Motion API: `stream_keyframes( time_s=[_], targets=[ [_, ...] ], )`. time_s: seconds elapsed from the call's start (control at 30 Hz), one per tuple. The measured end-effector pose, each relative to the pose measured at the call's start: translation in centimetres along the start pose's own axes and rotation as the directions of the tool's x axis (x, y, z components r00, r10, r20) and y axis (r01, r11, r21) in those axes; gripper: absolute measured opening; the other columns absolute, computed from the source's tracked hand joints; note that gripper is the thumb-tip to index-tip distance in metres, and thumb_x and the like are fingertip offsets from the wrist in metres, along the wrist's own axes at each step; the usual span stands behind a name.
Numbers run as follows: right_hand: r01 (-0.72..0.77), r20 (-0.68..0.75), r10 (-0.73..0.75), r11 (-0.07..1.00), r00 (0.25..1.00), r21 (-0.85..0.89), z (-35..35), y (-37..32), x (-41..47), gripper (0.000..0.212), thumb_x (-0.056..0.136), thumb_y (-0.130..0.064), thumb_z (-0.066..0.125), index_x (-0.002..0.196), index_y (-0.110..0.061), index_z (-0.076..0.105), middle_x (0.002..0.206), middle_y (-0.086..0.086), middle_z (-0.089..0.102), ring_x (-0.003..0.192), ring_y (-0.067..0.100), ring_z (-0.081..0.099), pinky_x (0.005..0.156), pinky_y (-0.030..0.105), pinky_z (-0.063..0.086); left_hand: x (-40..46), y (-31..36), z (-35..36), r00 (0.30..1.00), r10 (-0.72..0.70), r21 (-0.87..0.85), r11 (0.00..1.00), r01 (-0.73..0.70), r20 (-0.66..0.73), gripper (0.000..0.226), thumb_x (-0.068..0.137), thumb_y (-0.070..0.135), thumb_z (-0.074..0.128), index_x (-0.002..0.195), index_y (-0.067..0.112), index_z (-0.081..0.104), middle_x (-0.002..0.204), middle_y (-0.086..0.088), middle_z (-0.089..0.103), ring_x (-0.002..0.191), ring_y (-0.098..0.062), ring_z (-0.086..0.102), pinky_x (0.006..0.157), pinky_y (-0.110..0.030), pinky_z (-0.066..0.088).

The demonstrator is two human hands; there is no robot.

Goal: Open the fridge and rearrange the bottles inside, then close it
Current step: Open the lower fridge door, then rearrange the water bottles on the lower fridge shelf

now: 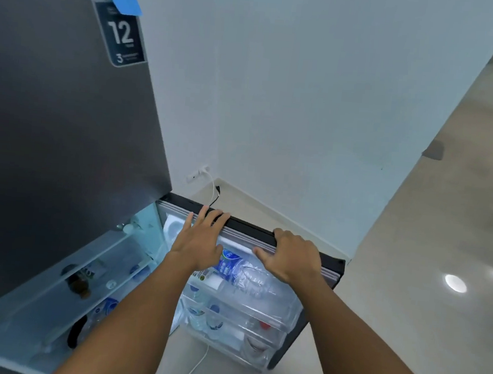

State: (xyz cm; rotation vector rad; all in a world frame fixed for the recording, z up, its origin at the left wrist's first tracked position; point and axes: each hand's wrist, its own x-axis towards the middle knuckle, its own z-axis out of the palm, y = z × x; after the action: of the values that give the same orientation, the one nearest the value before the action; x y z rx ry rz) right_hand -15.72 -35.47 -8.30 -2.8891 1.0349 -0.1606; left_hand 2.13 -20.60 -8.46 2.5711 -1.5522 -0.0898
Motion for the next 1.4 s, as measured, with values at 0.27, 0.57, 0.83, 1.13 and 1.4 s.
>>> stream_keyframes(
  time_s=[0.27,0.57,0.83,1.13,1.4],
  targets=[
    [0.163,-0.106,-0.162,0.987,0.981,-0.003,0.2,4.4,7.4,0.083,0.083,-0.084,0.014,0.11,-0.021,0.062,0.094,0.002,0.071,0.081,0.023,0.065,0.07,0.035,0.049,4.0,1.9,2.2,0.98,-0.15,-0.016,0.989,0.149,-0.13,0.086,0.082,0.021,0.057,0.155,0.024,0.012,0.158,0.004,0.02,0.151,-0.025,0.002,0.12,-0.051,0.001],
    [0.225,-0.149,-0.227,0.974,0.963,-0.029,1.1,5.6,10.3,0.082,0.084,-0.082,0.015,0.108,-0.021,0.066,0.086,0.0,0.07,0.073,0.02,0.063,0.063,0.031,0.045,5.8,2.9,3.1,0.952,-0.255,0.026,0.964,0.263,-0.169,0.088,0.083,0.026,0.059,0.155,0.024,0.009,0.16,0.002,0.019,0.151,-0.026,0.004,0.121,-0.051,0.002],
    [0.469,-0.295,-0.412,0.869,0.862,0.155,0.7,2.2,6.6,0.047,0.091,-0.042,0.059,0.123,-0.008,0.061,0.123,0.012,0.065,0.127,0.03,0.053,0.106,0.044,0.041,-0.5,1.2,2.8,0.933,-0.293,-0.095,0.956,0.279,-0.207,0.075,0.089,0.019,0.05,0.155,0.016,0.015,0.164,0.001,0.014,0.152,-0.021,0.006,0.123,-0.045,0.013],
    [0.744,-0.117,-0.756,0.583,0.644,0.326,11.0,-16.6,-3.2,0.028,0.092,-0.023,0.051,0.111,-0.007,0.064,0.109,0.01,0.065,0.107,0.03,0.058,0.09,0.043,0.049,-18.1,-7.6,8.9,0.739,-0.668,-0.146,0.743,0.653,-0.091,0.042,0.087,0.022,0.051,0.129,0.017,0.052,0.129,-0.005,0.05,0.11,-0.033,0.058,0.084,-0.045,0.051],
    [0.66,-0.024,-0.707,0.647,0.707,0.382,30.1,-20.1,-3.8,0.023,0.093,-0.029,0.049,0.101,-0.013,0.064,0.104,0.009,0.068,0.098,0.032,0.063,0.077,0.038,0.05,-25.7,-12.9,25.2,0.587,-0.808,-0.079,0.59,0.804,-0.053,0.041,0.092,0.026,0.047,0.131,0.014,0.049,0.126,-0.009,0.049,0.105,-0.035,0.058,0.079,-0.047,0.051]
  ],
)
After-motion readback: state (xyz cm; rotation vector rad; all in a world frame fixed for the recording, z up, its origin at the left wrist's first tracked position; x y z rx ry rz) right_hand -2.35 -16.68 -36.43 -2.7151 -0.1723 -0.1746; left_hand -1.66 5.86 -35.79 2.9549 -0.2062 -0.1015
